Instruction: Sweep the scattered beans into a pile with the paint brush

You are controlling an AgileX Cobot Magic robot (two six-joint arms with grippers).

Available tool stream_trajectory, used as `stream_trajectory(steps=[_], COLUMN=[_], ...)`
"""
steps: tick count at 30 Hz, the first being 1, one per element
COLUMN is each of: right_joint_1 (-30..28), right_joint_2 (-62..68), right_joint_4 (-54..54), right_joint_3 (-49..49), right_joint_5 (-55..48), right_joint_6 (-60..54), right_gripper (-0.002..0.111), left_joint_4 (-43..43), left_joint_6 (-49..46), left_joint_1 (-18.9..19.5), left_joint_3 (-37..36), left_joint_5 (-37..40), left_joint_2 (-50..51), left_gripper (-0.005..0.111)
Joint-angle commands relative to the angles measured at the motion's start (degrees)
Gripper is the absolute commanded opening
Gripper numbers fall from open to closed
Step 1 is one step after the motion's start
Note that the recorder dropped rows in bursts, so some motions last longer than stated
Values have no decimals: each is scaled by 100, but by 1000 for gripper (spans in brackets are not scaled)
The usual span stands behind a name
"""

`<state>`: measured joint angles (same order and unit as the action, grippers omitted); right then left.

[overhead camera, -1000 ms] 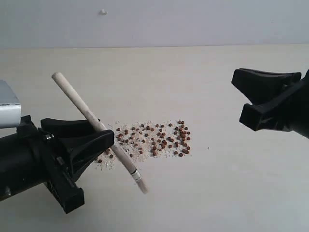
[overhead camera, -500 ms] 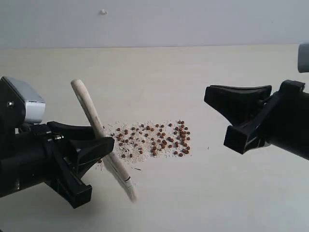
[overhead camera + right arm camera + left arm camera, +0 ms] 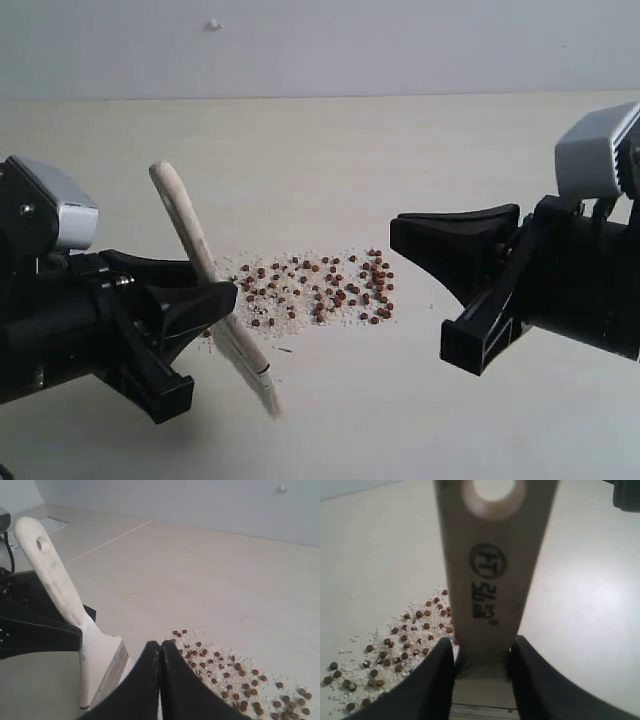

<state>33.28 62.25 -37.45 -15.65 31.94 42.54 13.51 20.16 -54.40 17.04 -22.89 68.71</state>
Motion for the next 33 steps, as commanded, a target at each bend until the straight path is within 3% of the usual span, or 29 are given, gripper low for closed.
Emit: stream_trajectory(steps=[1,6,12,15,25,29,33], right_joint_1=[7,7,7,7,7,7,7], right_joint_2=[51,51,312,596,1413,1597,1749], right_joint_4=[2,-173,-1130,-1538,-1220,-1409,-1062], right_joint_3=[-31,-105,-550,-712,-763,-882,-894], right_joint_5=[125,492,461,525,2060,1865,1931], right_joint_6=[-15,294,744,1036,905,928,234], right_gripper=[0,2,35,43,44,44,44], left_joint_4=[0,129,195,195,206,215,215], left_joint_6=[64,293,293,293,351,515,515], left_joint_1=[13,13,13,13,13,13,13], left_joint_3=[340,516,516,516,516,516,516], left_joint_5=[339,531,800,800,823,925,1059], left_joint_2=[-8,0,0,0,0,0,0], left_gripper=[0,0,0,0,0,0,0])
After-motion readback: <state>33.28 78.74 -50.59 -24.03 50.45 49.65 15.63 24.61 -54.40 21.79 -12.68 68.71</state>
